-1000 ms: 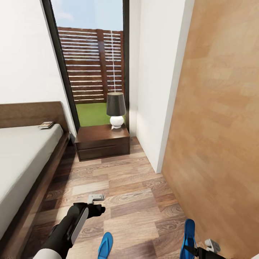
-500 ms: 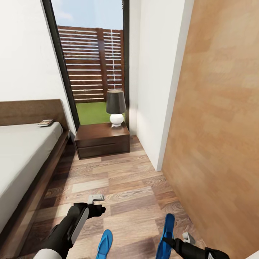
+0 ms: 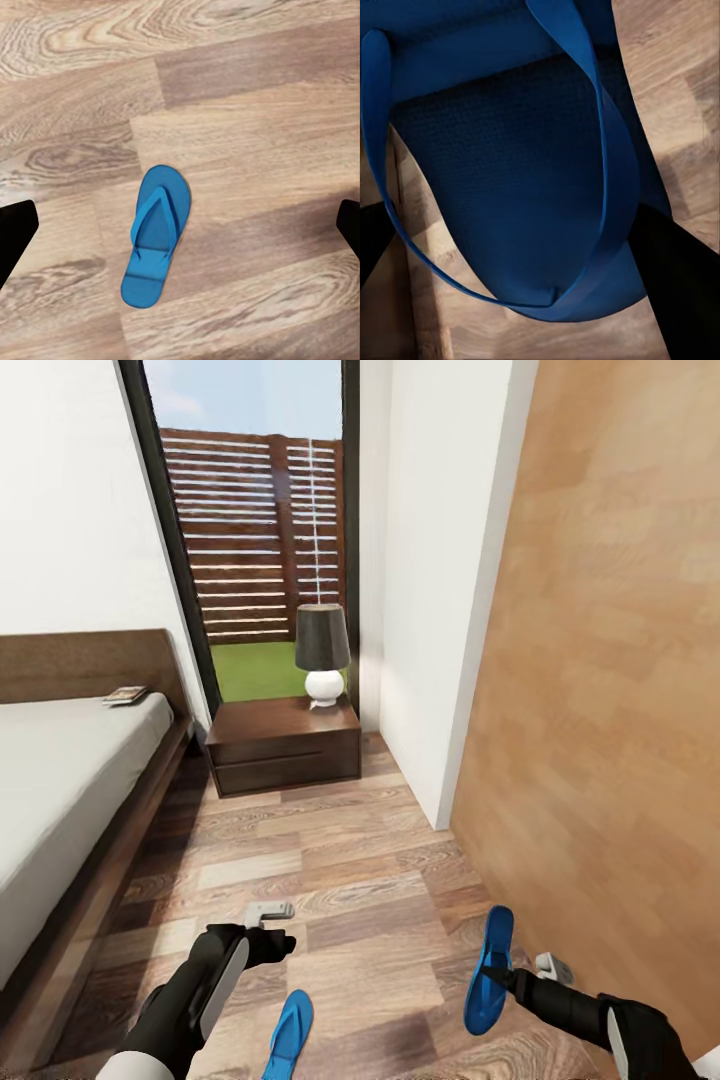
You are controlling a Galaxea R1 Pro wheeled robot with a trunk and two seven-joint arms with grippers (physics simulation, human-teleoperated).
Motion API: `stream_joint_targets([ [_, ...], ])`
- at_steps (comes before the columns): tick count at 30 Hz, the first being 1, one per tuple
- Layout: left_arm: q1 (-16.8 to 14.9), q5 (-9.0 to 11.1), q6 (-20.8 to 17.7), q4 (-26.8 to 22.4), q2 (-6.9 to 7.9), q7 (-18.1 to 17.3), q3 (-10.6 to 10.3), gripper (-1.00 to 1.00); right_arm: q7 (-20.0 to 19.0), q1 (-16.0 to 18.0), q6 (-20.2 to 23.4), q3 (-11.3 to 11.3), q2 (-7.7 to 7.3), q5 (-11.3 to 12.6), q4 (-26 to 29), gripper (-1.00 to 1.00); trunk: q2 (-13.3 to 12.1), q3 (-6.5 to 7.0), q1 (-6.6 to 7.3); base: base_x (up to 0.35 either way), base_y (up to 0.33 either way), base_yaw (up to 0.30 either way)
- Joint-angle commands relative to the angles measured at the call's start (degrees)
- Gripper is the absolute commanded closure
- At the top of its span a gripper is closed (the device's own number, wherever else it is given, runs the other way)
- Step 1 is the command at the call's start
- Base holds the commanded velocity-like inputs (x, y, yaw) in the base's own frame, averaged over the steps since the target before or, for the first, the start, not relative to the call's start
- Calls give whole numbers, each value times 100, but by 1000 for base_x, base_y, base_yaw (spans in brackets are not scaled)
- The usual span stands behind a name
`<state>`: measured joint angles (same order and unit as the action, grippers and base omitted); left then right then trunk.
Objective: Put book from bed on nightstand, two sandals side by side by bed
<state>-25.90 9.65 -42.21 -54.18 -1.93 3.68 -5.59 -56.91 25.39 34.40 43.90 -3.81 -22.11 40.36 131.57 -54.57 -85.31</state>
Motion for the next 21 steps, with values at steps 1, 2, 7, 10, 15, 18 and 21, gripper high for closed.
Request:
stream_joint_targets([
  [1,-3,54,-24,-6,-2,38,-9,-100,-112,6,124,-49,0,-45,125,100,44,-24,-22,0,0,0],
  [2,-3,54,-24,-5,-8,37,-10,-100,-158,8,179,-138,-2,-46,199,100,84,-42,-44,0,0,0],
  [7,0,55,-24,13,-69,37,-12,-100,-232,9,386,-316,-6,-40,318,100,285,-132,-153,0,0,0],
  [10,1,55,-22,14,-75,37,-8,-100,-239,6,507,-333,-6,-39,328,100,405,-186,-219,0,0,0],
  [15,2,55,-23,14,-72,37,3,-100,-241,8,552,-337,-8,-35,332,100,606,-275,-329,0,0,0],
  [18,1,55,-23,13,-77,37,1,-100,-241,8,556,-338,-9,-21,332,100,726,-329,-395,0,0,0],
  [21,3,55,-24,16,-74,37,2,-100,-241,6,560,-338,-13,-15,332,100,846,-383,-461,0,0,0],
])
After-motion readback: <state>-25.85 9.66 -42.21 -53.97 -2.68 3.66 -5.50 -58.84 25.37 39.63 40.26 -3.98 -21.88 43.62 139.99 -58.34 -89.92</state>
